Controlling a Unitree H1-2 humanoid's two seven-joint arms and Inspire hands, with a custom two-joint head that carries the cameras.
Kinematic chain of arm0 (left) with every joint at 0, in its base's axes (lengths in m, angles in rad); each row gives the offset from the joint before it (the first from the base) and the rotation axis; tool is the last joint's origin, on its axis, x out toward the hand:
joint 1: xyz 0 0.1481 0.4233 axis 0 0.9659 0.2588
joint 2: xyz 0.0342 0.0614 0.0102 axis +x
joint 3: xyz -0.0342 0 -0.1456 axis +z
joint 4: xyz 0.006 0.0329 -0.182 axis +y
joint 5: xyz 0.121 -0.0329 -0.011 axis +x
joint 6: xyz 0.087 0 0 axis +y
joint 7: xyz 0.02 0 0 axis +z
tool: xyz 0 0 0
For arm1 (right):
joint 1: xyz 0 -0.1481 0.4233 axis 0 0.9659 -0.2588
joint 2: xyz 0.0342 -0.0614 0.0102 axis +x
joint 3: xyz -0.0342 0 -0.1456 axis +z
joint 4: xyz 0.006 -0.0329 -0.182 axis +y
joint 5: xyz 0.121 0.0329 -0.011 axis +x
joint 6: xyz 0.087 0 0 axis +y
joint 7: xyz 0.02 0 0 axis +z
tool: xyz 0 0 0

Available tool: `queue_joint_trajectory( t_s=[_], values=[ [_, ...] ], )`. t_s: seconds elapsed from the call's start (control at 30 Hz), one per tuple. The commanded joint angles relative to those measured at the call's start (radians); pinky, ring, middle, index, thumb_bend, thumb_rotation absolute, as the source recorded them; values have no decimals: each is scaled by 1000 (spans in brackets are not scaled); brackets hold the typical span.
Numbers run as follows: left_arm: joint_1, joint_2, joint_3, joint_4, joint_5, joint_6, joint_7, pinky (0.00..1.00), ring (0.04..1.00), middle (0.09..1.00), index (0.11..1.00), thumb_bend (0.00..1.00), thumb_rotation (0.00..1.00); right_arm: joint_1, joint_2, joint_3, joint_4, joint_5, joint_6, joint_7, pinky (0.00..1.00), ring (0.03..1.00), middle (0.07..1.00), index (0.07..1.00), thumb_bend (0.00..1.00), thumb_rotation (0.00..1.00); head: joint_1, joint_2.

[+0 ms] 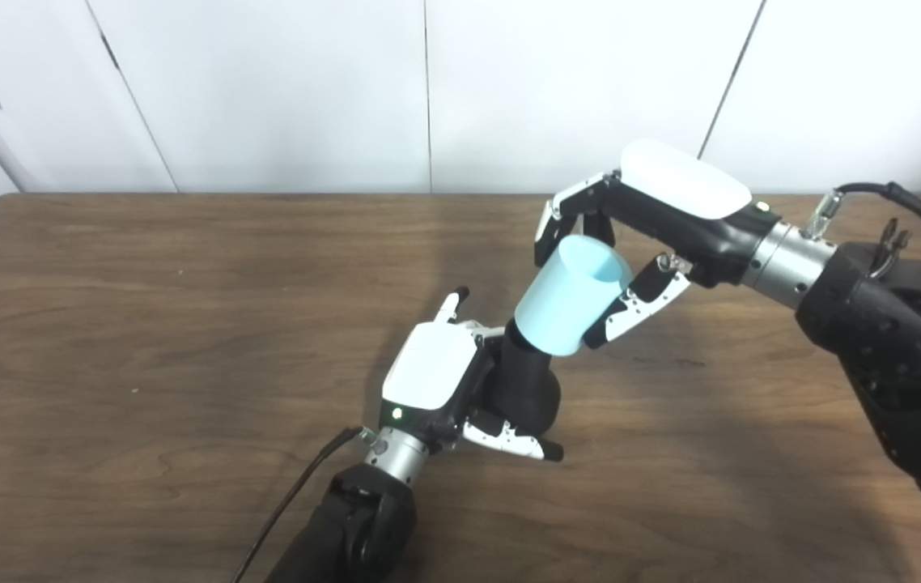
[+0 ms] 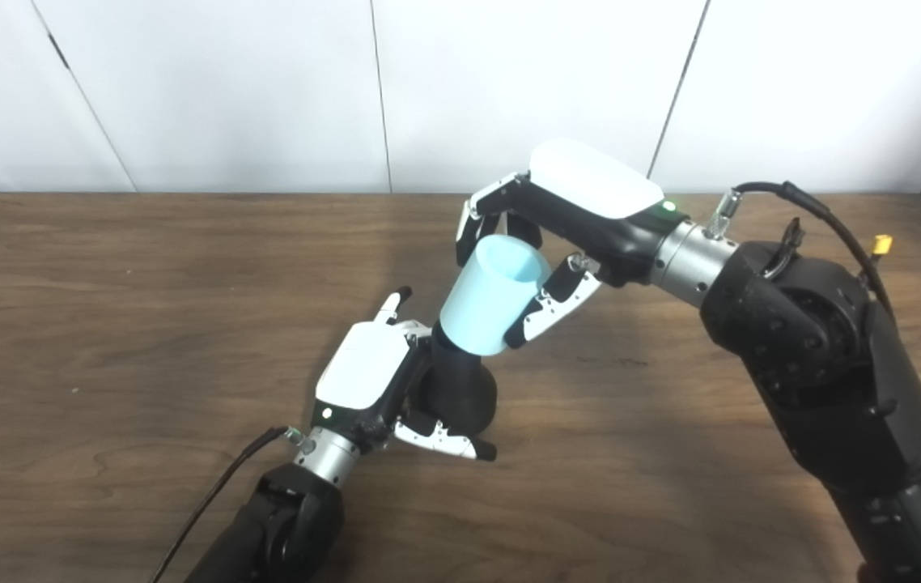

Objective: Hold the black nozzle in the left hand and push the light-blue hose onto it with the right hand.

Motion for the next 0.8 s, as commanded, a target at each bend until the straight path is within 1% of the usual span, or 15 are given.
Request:
queue_joint_trajectory(
  t_s=[0.0,0.17,0.3,0.37,0.43,0.5,0.63,0.77],
  values=[
    [-10,-20,-7,-20,3,0,7,1000,660,447,515,522,0,-28,-2,-12,-15,12,-14,-18,351,374,498,518,514,0,3,4],
    [-12,-22,-8,-19,2,2,6,1000,658,447,515,522,0,-26,16,-8,-12,10,-30,-32,323,366,501,529,512,0,8,7],
    [-14,-26,-11,-16,3,1,9,1000,658,447,514,522,0,-26,30,-5,-3,9,-59,-40,285,354,489,535,511,0,10,9],
    [-15,-27,-12,-14,4,1,11,1000,657,446,515,522,0,-27,32,-2,1,11,-63,-38,284,353,485,538,510,0,11,9],
    [-16,-29,-14,-14,7,3,11,1000,655,442,516,521,0,-29,31,3,2,10,-49,-26,318,369,486,539,512,0,14,11],
    [-17,-31,-15,-13,10,5,11,1000,656,440,516,521,0,-30,33,5,13,19,-62,-28,329,374,484,540,512,0,14,12],
    [-19,-27,-21,-9,20,4,15,1000,654,442,515,521,0,-34,42,17,29,4,-97,-42,320,368,491,524,514,0,13,12],
    [-21,-29,-23,-10,23,7,15,1000,655,443,513,522,0,-39,47,26,30,-9,-102,-43,301,363,495,529,512,0,14,12]
  ],
)
